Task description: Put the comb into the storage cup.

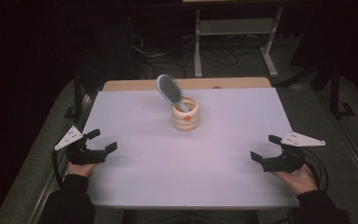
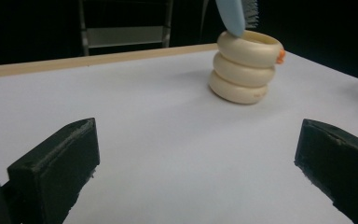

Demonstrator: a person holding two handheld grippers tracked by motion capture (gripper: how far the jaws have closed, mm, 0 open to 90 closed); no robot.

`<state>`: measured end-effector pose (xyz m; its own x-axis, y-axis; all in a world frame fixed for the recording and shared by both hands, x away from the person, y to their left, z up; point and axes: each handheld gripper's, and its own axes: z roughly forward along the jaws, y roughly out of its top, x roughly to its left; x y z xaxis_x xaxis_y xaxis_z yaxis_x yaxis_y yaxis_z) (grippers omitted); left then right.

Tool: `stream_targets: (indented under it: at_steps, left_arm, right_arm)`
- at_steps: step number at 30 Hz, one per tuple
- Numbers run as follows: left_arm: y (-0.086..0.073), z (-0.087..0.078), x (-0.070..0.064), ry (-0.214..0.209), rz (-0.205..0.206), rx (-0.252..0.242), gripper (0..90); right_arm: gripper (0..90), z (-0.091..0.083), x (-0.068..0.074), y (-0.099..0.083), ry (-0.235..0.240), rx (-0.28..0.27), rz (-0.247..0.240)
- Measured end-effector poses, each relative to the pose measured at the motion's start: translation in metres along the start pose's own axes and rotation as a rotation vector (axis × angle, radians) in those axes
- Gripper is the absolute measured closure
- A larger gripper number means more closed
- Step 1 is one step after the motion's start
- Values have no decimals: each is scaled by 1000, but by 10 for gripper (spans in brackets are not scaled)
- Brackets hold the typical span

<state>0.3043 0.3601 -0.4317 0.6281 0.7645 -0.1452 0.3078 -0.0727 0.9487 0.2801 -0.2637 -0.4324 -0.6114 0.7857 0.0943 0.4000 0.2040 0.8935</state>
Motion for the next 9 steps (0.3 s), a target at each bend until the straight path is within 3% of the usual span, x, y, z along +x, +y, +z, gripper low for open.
stream_targets:
  at_steps: [9]
  left_arm:
    - [-2, -7, -2, 15, 14, -21, 0]
  right_arm:
    - [0, 5, -4, -2, 5, 17, 15]
